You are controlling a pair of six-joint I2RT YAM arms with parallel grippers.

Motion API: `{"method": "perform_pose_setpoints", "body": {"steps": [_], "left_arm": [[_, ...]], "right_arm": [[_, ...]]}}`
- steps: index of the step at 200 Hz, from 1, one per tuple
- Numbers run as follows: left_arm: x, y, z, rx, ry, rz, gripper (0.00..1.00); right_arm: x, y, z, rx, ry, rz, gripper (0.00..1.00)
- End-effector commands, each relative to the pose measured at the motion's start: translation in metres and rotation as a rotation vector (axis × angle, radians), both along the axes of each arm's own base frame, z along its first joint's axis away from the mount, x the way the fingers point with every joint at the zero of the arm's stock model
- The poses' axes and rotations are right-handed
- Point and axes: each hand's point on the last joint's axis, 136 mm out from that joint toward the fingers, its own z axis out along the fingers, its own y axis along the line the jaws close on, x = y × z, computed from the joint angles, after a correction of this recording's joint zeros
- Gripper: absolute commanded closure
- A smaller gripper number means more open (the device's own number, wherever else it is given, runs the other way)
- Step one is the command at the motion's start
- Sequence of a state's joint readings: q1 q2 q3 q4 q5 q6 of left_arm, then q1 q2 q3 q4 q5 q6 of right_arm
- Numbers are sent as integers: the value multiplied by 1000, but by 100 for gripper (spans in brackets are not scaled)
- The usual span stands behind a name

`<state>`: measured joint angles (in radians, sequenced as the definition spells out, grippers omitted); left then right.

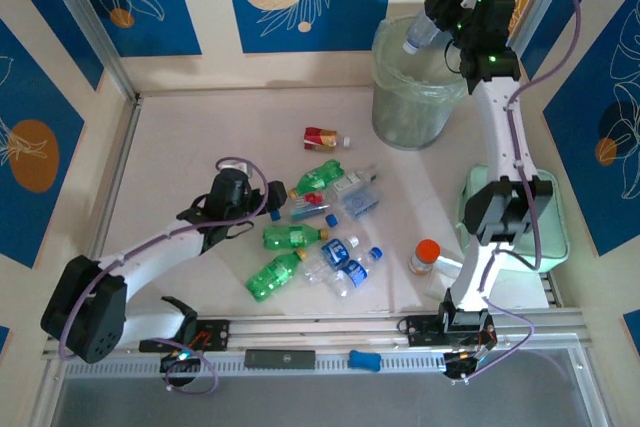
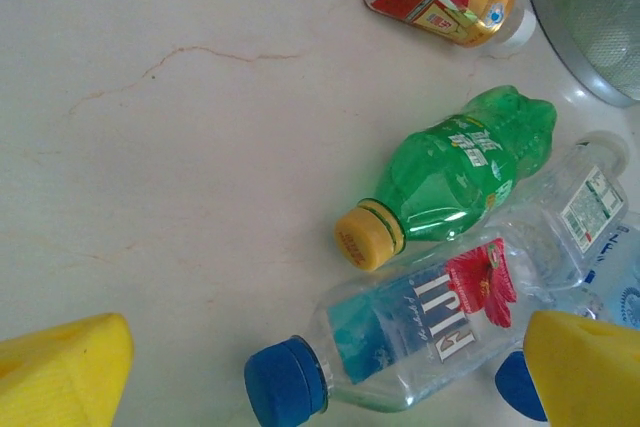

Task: Put the plastic bottles in the bin

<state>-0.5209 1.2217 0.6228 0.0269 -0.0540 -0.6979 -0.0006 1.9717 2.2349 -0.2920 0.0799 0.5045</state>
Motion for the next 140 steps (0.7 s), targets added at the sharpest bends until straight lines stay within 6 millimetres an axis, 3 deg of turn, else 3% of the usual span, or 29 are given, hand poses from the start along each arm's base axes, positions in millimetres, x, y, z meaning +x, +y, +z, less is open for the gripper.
{"method": "perform_pose_setpoints", "body": {"steps": [1, 33, 84, 114, 140], "left_arm": [[-6, 12, 1, 38, -10, 14, 0], [-12, 23, 3, 63, -26, 38, 0], [-15, 29, 6, 77, -38, 48, 0], [-16, 30, 5, 76, -38, 52, 0], [-16, 30, 4, 67, -36, 57, 0]], "right_arm": [[17, -9, -29, -30, 105, -41, 51], [37, -1, -63, -21, 197, -24, 51], [49, 18, -105, -10, 284, 13, 48], [48, 22, -106, -7, 287, 23, 46], [45, 20, -99, -22, 282, 15, 30]]}}
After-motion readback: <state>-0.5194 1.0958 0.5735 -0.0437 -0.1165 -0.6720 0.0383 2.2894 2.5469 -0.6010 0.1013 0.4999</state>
